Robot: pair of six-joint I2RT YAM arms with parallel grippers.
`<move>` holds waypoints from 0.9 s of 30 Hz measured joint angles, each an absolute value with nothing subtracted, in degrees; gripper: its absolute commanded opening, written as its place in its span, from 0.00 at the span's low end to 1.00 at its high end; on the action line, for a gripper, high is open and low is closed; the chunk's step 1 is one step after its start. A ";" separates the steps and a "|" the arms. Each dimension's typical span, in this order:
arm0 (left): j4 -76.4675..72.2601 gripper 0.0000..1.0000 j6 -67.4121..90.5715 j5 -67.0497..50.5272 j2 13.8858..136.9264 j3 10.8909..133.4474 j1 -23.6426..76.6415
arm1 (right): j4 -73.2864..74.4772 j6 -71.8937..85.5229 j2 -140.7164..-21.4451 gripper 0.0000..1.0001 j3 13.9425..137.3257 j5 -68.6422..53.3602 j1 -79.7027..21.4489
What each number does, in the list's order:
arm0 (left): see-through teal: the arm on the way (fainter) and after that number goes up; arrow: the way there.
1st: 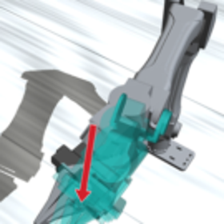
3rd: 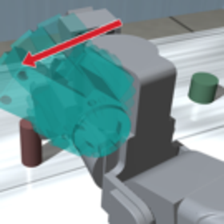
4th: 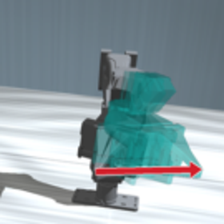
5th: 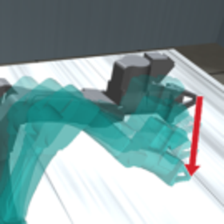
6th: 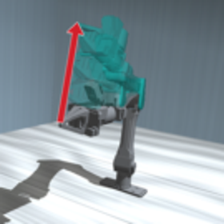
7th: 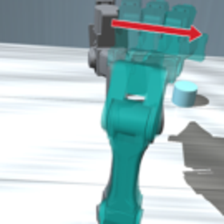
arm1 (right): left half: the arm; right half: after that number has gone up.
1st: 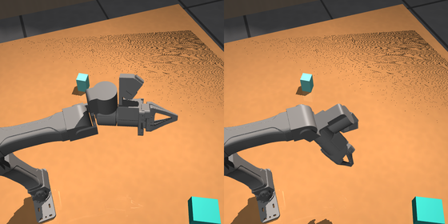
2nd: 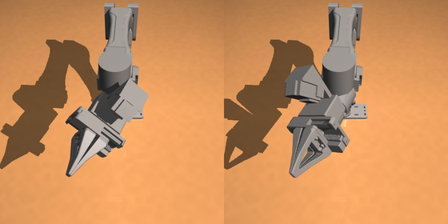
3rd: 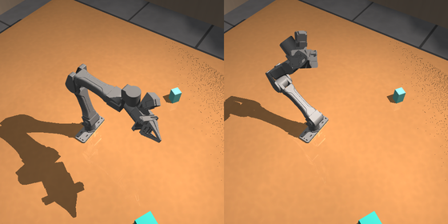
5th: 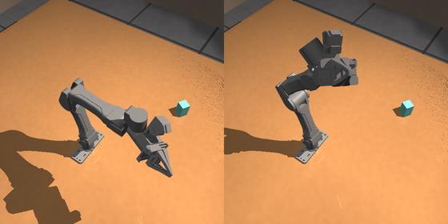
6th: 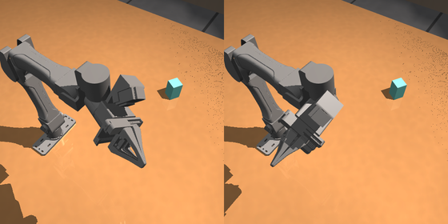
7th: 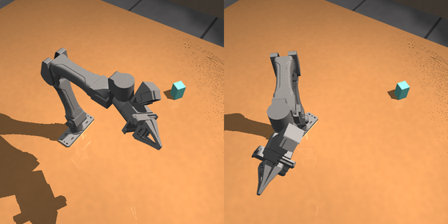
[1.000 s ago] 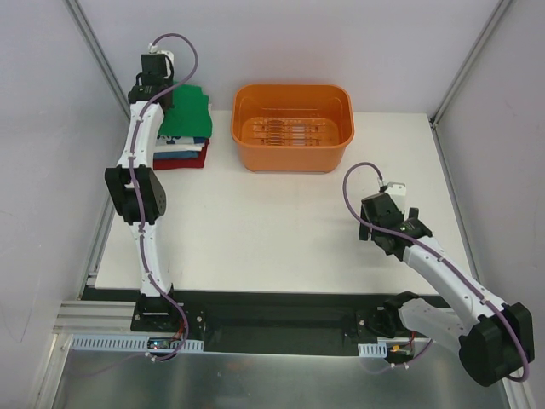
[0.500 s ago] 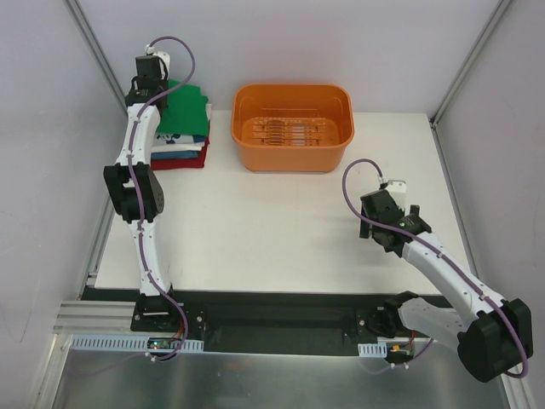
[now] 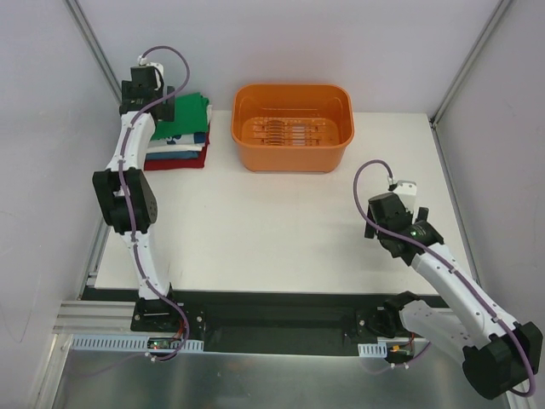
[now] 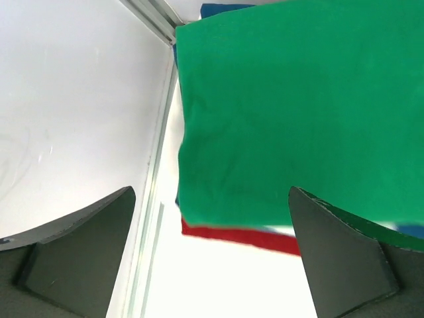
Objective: Fold and stack the t-shirts
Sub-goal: Put the neatly folded tshirt into the corner of the board with the left arm
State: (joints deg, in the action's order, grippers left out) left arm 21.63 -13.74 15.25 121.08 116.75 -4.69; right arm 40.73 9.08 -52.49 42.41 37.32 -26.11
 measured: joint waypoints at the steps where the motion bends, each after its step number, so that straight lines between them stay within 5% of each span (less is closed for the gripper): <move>1: 21.58 0.99 -12.99 15.22 119.48 115.33 -4.49 | 40.82 9.15 -51.94 0.97 42.44 37.12 -26.11; 13: 21.52 0.99 1.78 8.36 98.94 98.02 1.52 | 40.84 9.80 -46.30 0.97 40.69 34.06 -26.09; 27: 19.94 0.99 18.46 11.33 69.23 65.04 22.28 | 37.67 10.24 -40.73 0.97 36.60 31.51 -26.06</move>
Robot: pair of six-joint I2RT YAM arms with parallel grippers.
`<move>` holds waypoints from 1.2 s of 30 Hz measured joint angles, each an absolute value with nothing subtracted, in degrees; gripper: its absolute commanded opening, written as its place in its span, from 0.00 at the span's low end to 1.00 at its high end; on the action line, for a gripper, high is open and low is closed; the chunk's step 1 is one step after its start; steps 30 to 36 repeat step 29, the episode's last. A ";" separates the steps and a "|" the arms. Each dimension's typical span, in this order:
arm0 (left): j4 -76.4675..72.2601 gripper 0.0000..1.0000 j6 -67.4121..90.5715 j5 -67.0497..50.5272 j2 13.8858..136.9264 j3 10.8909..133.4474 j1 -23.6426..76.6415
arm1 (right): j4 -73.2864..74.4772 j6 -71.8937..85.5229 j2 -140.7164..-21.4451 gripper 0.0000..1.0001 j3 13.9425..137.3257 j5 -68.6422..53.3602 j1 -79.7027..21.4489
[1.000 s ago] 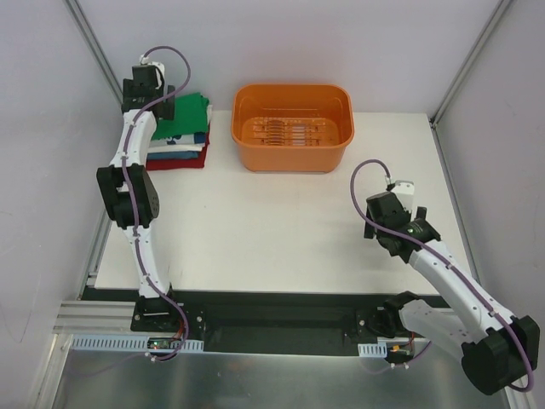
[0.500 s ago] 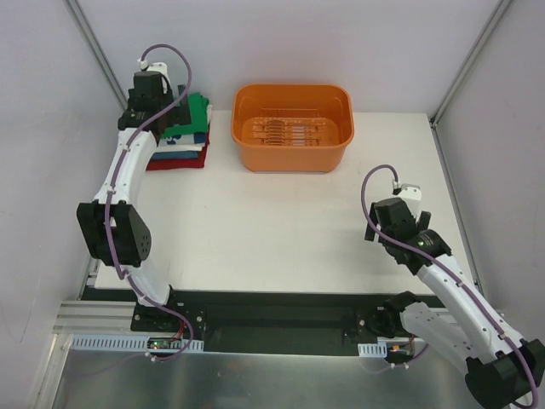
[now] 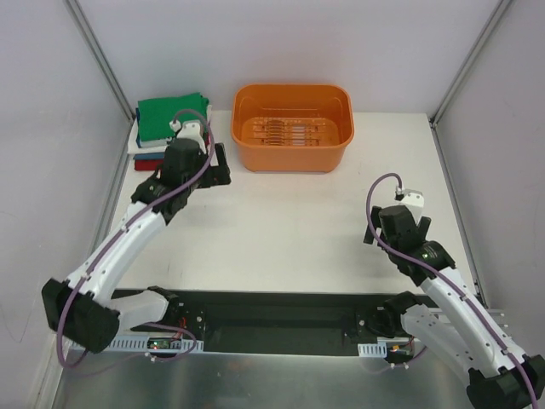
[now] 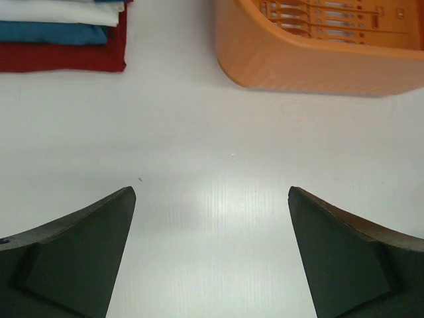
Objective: Fold and stack the t-shirts
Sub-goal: Put the neatly folded tshirt into the corner of the board with the left arm
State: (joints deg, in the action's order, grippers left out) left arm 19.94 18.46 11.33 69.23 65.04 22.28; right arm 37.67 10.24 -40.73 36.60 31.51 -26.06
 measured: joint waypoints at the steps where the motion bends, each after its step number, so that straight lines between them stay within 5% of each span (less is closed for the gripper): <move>1: 19.57 0.99 19.40 11.64 65.93 62.13 23.46 | 37.30 10.24 -40.03 0.97 36.27 31.46 -26.06; 14: 20.84 0.99 33.63 16.86 31.46 26.79 31.88 | 33.61 10.50 -33.91 0.97 30.87 30.04 -26.06; 36: 21.30 0.99 33.67 22.15 34.35 26.20 31.90 | 31.48 10.90 -33.30 0.97 29.43 29.19 -26.06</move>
